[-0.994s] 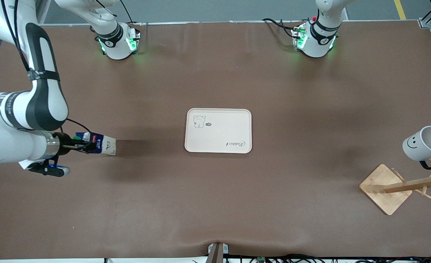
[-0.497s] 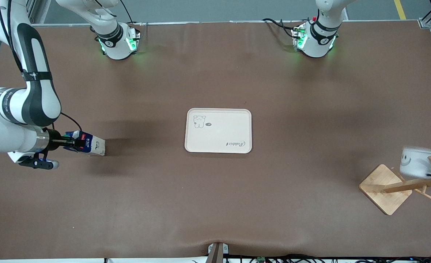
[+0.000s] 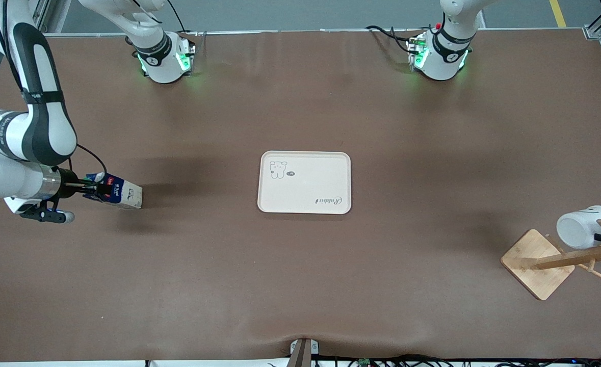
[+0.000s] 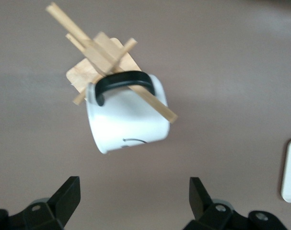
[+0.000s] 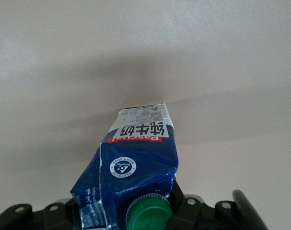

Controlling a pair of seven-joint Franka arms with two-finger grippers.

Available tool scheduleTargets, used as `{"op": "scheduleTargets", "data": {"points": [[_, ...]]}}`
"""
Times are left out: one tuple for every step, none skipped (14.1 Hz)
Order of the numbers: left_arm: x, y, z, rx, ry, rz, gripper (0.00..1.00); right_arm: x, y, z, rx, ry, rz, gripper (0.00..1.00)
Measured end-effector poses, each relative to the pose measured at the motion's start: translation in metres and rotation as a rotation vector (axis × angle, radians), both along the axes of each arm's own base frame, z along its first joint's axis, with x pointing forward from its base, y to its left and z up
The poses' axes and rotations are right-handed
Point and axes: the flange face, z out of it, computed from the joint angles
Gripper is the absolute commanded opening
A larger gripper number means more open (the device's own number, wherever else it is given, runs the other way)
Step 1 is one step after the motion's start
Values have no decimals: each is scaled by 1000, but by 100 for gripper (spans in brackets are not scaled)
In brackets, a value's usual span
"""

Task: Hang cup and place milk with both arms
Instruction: 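Hang the mug handle on the stand peg with the left gripper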

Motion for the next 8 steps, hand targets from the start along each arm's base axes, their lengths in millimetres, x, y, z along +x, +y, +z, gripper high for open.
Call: {"op": "scheduleTargets", "data": {"points": [[-3, -11, 10, 1, 6, 3, 100, -2, 1, 0, -1, -5, 1, 21], [-7, -25, 22, 11, 18, 9, 100, -3, 1, 0, -1, -9, 2, 30], [-12, -42, 34, 31, 40, 16, 100, -4, 1, 0, -2, -10, 4, 49], [-17, -61, 45, 57, 61, 34, 100, -4, 1, 0, -2, -10, 6, 84], [-21, -81, 56, 83, 73, 56, 100, -4, 1, 0, -1, -10, 7, 100], [-24, -99, 63, 109, 82, 67, 100, -4, 2, 0, -1, -8, 8, 100], [-26, -114, 68, 137, 88, 67, 100, -5, 2, -2, 0, -3, 10, 100], [-26, -123, 69, 169, 92, 61, 100, -7, 3, -5, 1, 3, 11, 100]]}}
